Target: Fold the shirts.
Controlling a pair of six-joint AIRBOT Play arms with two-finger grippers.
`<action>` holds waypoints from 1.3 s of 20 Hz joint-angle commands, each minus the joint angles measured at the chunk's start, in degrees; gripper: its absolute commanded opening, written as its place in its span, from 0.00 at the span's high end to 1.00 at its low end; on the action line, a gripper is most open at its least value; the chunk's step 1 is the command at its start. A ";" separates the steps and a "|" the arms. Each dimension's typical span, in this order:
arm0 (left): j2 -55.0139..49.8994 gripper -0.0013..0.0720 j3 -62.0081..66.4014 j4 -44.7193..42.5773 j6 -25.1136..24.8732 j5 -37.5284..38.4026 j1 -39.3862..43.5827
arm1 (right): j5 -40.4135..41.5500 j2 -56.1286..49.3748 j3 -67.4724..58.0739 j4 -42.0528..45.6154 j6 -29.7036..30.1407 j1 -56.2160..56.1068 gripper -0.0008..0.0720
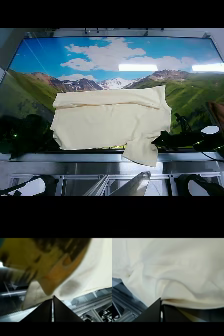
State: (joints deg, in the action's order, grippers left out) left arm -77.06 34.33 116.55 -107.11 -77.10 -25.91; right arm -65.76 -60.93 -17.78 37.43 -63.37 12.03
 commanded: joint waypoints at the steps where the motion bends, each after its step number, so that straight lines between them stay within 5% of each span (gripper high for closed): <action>1: 1.90 0.96 2.43 0.39 0.00 0.04 1.36 | -2.54 3.10 -0.07 -0.20 -1.01 -0.04 0.96; 7: 11.85 0.92 5.20 -8.57 0.00 -10.19 1.22 | -3.04 4.85 -0.07 -0.17 -1.33 0.83 0.96; 10: 14.47 0.10 5.20 -8.28 0.02 -13.55 1.25 | -2.99 4.85 -0.07 -0.20 -1.29 1.09 0.96; 11: 15.08 0.03 5.20 -8.50 -0.02 -13.53 1.25 | -3.04 4.85 -0.07 -0.17 -1.27 1.09 0.96; 17: 11.82 0.03 5.22 -10.40 -1.07 -0.87 -0.57 | -3.08 4.85 -0.07 -0.17 -0.87 1.09 0.96; 26: -4.15 0.03 7.63 -2.25 -9.27 1.42 -4.35 | -3.21 4.85 -0.07 -0.22 -0.90 1.07 0.96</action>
State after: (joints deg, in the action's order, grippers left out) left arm -77.25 40.93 111.07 -113.51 -79.11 -29.89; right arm -68.90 -56.12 -17.78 37.23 -64.25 13.08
